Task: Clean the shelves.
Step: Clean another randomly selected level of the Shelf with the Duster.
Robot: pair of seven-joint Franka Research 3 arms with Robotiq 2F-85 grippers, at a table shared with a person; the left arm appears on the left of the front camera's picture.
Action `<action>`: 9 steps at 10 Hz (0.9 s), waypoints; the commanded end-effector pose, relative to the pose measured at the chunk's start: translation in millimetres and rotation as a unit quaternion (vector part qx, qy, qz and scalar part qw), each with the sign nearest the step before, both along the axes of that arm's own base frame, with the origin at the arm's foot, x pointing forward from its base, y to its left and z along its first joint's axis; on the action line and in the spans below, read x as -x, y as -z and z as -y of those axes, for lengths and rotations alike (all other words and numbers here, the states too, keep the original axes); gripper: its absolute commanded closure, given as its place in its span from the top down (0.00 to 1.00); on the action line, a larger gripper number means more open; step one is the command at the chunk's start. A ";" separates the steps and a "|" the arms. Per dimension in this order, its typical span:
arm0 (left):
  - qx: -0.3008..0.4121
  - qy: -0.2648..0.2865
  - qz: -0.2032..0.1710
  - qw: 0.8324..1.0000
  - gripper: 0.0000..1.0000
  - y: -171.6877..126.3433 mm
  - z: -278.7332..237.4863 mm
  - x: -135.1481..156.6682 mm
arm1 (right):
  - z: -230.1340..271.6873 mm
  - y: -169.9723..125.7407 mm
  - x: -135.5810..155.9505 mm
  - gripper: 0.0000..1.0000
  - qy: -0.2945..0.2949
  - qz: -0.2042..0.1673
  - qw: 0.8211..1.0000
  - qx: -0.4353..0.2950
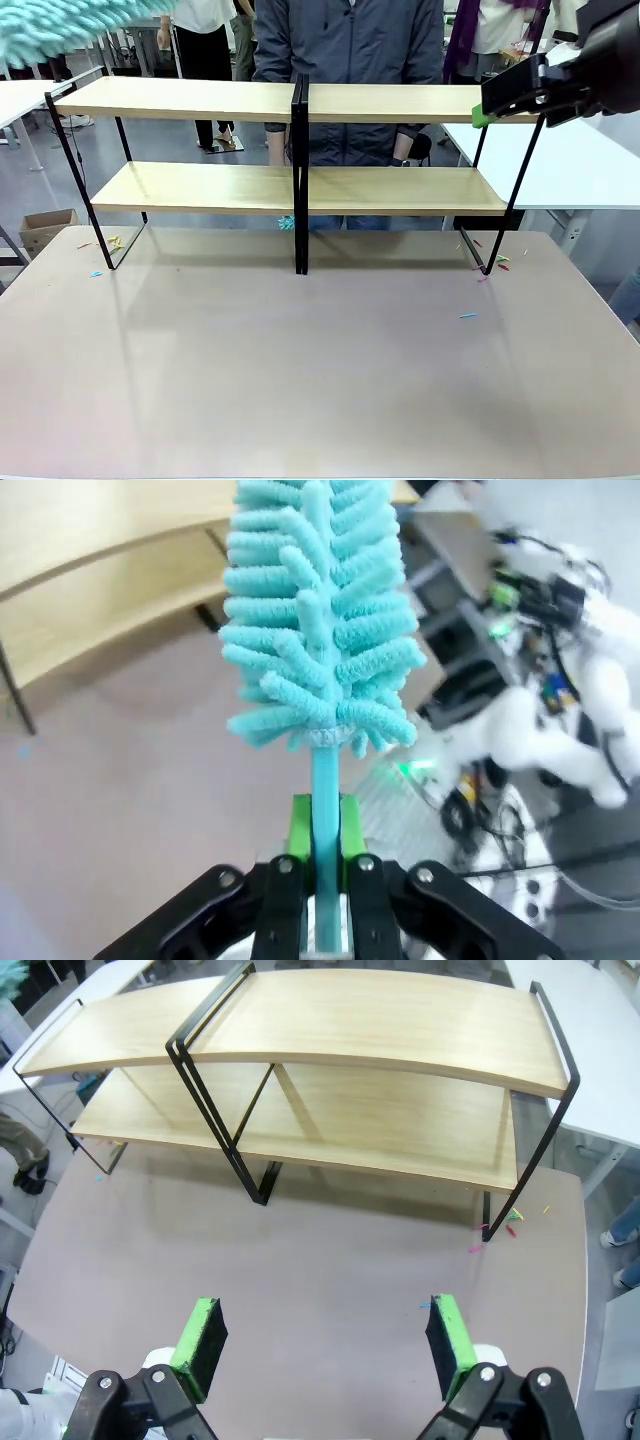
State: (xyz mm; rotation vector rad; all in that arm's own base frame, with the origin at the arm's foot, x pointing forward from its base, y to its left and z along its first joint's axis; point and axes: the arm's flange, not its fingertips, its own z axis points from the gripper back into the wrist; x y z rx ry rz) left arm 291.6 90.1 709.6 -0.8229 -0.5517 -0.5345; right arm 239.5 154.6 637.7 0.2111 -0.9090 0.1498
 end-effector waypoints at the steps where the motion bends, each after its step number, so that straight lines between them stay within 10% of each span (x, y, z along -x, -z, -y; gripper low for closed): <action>1: 0.067 0.060 0.006 0.996 0.12 15.2 -53.1 -1.4 | -0.2 0.1 -0.1 1.00 0.000 -0.001 1.000 -0.001; 4: 0.165 -0.024 -0.040 0.985 0.12 93.3 -125.5 6.4 | -0.2 0.1 -0.1 1.00 0.000 -0.001 1.000 -0.001; 5: 0.078 0.035 0.007 0.996 0.12 51.3 -97.6 21.7 | -0.2 0.1 -0.1 1.00 0.000 -0.001 1.000 -0.001; 9: 0.078 0.035 0.007 0.996 0.12 51.3 -97.6 21.7 | -0.2 0.1 -0.1 1.00 0.000 -0.001 1.000 -0.001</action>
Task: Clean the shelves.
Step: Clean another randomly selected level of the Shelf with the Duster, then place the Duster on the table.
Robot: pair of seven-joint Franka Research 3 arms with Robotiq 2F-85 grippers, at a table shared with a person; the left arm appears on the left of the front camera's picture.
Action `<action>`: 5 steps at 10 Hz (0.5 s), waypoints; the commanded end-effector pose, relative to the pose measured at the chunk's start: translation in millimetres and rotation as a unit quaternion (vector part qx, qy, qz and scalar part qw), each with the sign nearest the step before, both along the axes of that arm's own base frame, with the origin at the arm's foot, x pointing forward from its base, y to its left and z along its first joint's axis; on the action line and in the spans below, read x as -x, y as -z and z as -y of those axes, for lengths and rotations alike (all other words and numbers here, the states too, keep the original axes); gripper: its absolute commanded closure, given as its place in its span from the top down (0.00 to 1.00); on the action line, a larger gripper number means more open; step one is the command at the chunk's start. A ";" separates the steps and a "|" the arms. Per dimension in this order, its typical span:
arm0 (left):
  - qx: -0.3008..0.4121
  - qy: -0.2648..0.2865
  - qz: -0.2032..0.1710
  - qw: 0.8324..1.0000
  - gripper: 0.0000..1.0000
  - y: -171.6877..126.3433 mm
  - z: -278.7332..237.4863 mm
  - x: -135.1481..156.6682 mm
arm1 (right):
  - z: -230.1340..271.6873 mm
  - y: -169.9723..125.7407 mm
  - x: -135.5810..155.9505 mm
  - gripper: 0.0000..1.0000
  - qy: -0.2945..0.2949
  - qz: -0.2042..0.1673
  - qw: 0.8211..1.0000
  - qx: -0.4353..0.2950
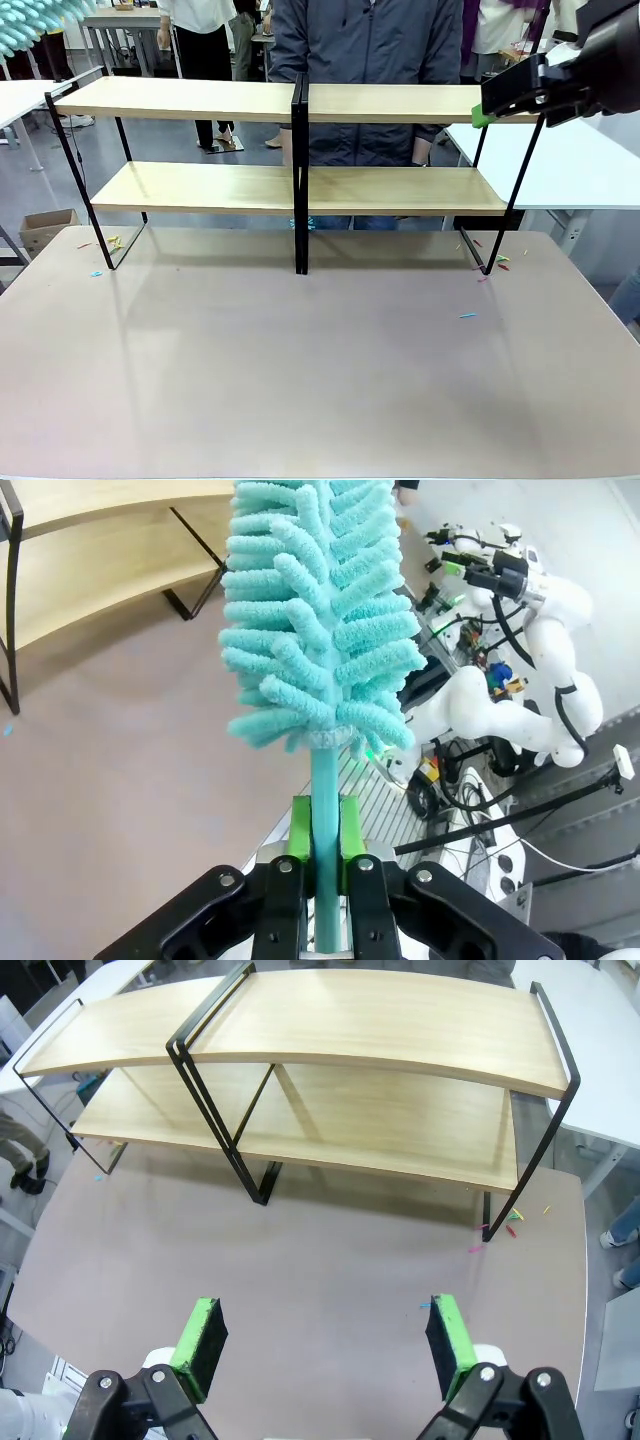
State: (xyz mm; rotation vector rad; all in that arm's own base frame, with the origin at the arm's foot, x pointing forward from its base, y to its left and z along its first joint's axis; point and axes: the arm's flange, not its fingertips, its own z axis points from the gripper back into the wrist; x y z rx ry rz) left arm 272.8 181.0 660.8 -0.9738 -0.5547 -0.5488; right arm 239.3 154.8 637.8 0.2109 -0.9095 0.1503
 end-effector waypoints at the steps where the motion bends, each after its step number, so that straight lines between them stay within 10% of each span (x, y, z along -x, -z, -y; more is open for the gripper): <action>1: 0.011 0.004 0.015 1.000 0.12 2.4 -6.7 2.9 | 0.0 0.2 -0.2 1.00 0.000 -0.001 1.000 -0.002; 5: 0.011 0.004 0.015 1.000 0.12 2.4 -6.7 2.9 | 0.0 0.2 -0.2 1.00 0.000 -0.001 1.000 -0.002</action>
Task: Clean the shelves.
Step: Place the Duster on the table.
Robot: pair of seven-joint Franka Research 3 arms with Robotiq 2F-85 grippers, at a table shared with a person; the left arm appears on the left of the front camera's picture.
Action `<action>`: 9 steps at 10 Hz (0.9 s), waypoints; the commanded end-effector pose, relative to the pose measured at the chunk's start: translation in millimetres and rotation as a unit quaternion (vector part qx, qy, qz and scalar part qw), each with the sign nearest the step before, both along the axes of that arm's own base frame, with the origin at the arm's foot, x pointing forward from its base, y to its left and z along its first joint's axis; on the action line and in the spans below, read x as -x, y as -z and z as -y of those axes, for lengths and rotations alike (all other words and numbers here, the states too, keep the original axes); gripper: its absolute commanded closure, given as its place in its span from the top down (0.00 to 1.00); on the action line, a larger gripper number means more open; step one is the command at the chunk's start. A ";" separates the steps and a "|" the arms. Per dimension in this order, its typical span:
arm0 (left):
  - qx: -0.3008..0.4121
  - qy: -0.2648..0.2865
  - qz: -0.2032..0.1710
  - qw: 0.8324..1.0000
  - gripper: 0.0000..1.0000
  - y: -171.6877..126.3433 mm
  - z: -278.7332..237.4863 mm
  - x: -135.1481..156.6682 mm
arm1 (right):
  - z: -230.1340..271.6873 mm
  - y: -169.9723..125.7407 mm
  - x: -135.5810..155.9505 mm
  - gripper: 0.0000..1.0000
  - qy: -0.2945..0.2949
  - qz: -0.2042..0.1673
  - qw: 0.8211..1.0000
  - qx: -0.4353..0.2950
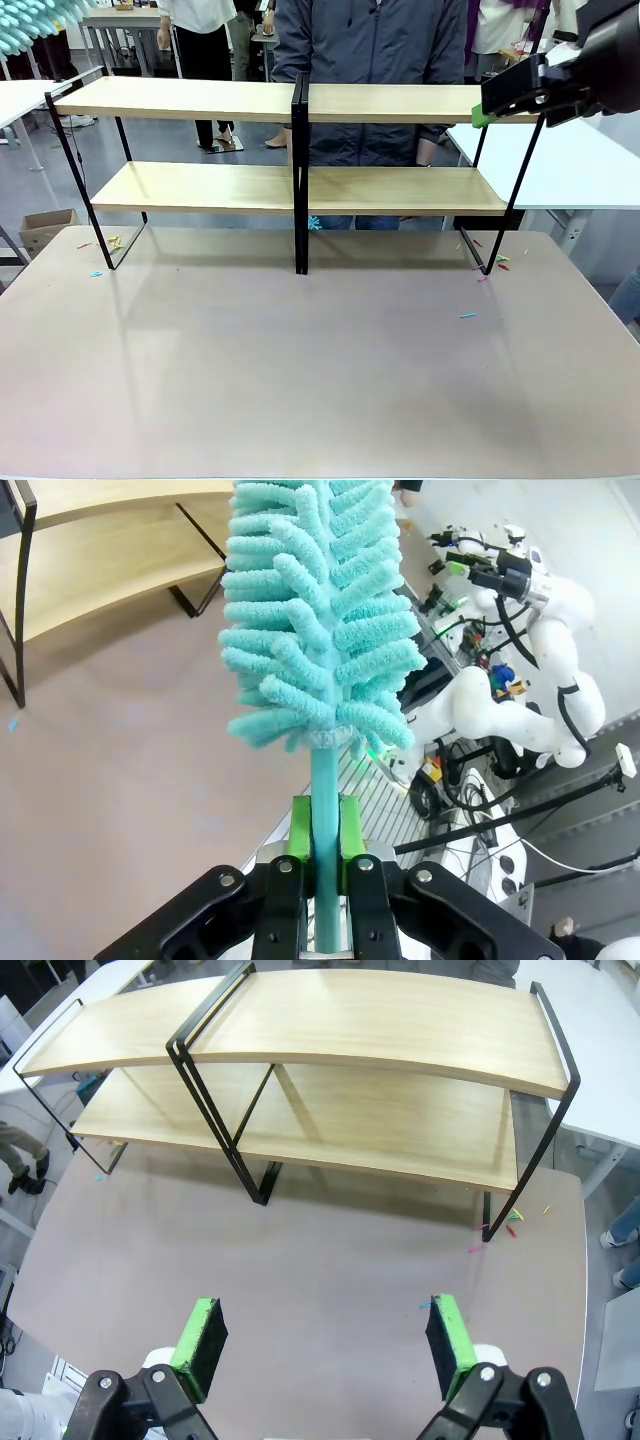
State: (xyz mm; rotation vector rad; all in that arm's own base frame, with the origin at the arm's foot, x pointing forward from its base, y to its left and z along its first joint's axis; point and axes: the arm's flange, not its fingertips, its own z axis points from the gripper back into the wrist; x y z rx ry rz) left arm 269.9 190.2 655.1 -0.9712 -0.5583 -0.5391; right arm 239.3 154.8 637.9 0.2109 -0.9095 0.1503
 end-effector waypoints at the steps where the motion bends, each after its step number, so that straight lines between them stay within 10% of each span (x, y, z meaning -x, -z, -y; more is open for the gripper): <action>1: 0.011 0.009 0.015 1.000 0.12 -3.3 2.4 0.0 | 0.0 0.2 -0.2 1.00 0.000 -0.001 1.000 -0.002; 2: 0.000 0.000 0.000 1.000 0.12 0.0 0.0 0.0 | 0.0 0.0 0.0 1.00 0.000 0.000 1.000 0.000; 4: -0.138 0.250 -0.031 0.958 0.12 15.0 82.1 -48.5 | 63.9 29.3 1.4 1.00 -0.014 -0.189 0.981 -0.045; 6: -0.214 0.411 -0.056 0.884 0.12 57.0 135.3 -83.1 | 162.7 117.2 -21.9 1.00 -0.007 -0.384 0.889 -0.248; 9: -0.197 0.537 -0.105 0.814 0.12 133.9 187.0 -113.1 | 217.3 228.6 -22.3 1.00 -0.034 -0.442 0.777 -0.447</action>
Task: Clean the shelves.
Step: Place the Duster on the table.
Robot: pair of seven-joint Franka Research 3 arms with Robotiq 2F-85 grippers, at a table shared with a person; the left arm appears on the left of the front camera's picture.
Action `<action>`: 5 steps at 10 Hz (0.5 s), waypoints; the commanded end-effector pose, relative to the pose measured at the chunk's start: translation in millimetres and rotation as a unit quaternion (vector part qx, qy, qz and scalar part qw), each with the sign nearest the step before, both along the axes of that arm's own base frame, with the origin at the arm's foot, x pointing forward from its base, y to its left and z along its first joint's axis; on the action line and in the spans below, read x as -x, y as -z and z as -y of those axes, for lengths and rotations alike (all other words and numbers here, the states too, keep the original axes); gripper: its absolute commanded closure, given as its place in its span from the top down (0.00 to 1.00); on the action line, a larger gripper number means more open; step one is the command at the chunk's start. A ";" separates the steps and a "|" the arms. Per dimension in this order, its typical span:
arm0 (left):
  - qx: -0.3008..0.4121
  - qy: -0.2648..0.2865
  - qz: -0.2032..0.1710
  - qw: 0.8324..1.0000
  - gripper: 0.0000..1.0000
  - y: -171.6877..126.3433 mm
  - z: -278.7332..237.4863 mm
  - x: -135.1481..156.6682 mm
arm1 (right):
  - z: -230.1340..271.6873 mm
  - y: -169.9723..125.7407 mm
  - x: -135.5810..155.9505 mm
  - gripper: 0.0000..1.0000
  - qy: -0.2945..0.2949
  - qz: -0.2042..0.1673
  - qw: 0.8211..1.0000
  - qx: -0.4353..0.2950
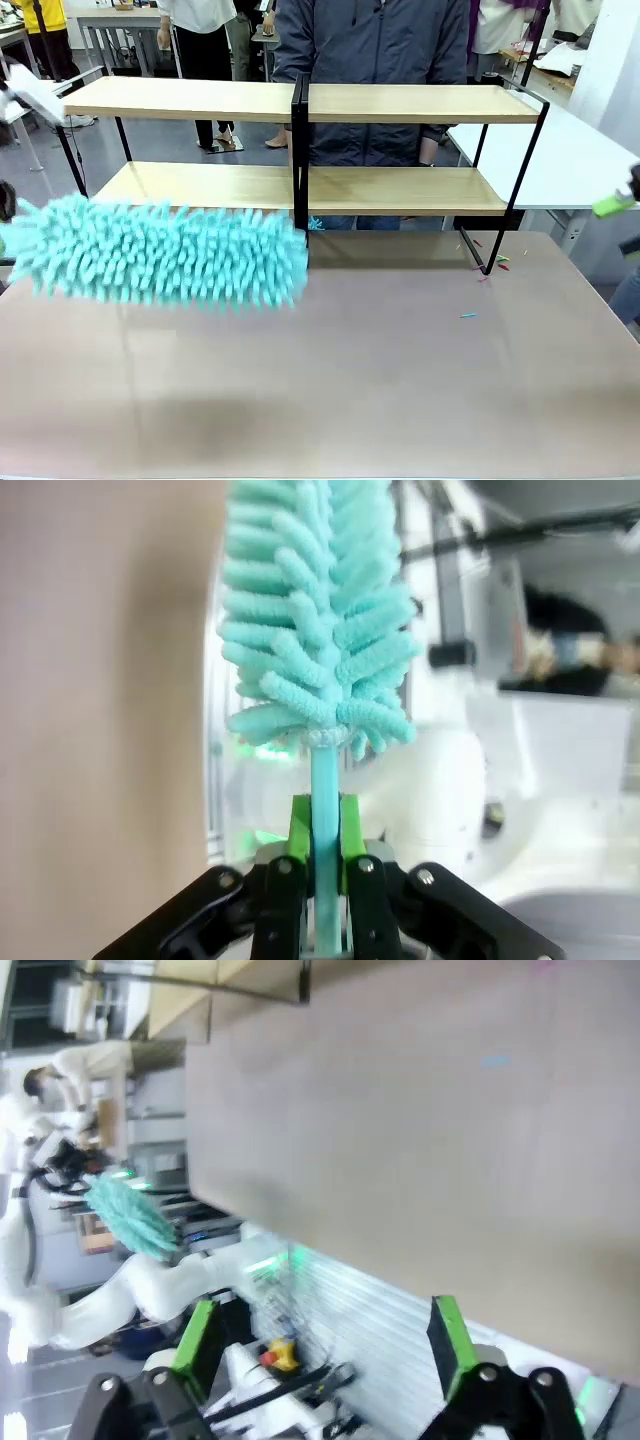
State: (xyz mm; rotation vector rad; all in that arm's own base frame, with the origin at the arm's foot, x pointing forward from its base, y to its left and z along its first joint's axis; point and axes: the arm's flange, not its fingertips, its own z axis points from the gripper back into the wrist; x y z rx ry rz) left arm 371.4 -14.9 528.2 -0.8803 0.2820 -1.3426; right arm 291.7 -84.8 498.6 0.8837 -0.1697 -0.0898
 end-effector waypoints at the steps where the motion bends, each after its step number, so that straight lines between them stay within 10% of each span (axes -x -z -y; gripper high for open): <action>1: -0.005 -0.006 -0.010 1.000 0.12 27.4 -12.6 -26.7 | -27.5 106.7 31.6 1.00 0.064 -0.137 0.980 -0.130; 2: -0.015 -0.190 0.001 0.982 0.12 7.6 -34.1 -35.0 | -38.3 110.0 37.6 1.00 0.095 -0.109 0.988 -0.060; 3: -0.005 0.023 -0.016 1.000 0.12 26.7 3.5 -13.4 | 22.0 35.3 -1.9 1.00 0.017 -0.060 0.996 -0.065; 5: -0.011 -0.049 -0.015 0.999 0.12 37.9 -20.2 -31.3 | 22.0 35.3 -1.9 1.00 0.017 -0.060 0.996 -0.065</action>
